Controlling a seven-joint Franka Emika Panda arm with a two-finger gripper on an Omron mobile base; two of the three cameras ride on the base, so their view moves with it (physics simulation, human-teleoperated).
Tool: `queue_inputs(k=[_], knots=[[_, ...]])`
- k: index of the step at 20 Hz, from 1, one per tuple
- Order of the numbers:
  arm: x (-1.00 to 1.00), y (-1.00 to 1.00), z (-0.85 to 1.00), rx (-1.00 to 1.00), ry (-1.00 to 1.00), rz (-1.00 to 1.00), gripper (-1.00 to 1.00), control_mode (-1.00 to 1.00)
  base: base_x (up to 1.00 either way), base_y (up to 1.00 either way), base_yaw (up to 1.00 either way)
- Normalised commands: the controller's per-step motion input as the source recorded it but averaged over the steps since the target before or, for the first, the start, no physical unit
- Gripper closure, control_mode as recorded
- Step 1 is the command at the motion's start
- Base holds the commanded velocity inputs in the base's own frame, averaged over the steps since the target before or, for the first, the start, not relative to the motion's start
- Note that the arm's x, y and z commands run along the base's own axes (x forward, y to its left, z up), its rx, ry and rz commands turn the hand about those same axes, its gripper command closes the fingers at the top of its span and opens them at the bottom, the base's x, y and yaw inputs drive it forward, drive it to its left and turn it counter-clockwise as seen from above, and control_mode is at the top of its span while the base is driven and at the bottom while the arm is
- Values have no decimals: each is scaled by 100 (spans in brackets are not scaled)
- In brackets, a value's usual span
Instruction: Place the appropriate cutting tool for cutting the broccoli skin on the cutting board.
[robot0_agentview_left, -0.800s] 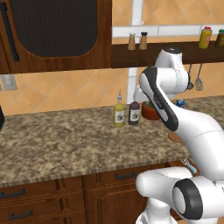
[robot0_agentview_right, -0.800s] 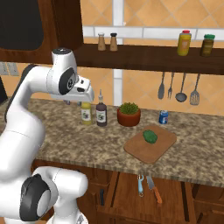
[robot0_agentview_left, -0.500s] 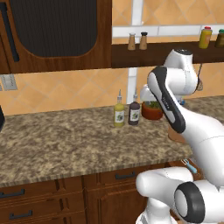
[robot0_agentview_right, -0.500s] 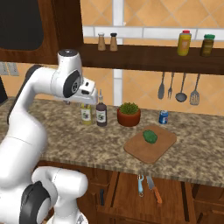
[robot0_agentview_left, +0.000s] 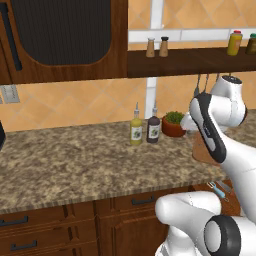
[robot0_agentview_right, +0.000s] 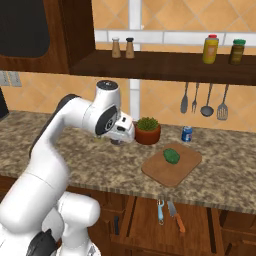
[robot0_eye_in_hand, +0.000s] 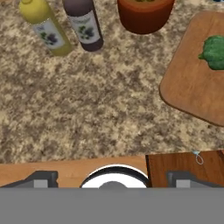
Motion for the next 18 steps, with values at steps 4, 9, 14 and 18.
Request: queue_inputs(k=[4, 9, 14, 18], knots=[[-41, -32, -97, -4, 13, 0, -100, -100, 0, 0, 0], [-47, -53, -75, 0, 11, 0, -100, -100, 0, 0, 0], [-37, -57, -57, 0, 11, 0, -100, -100, 0, 0, 0], [-8, -73, -47, 0, 10, 0, -100, -100, 0, 0, 0]])
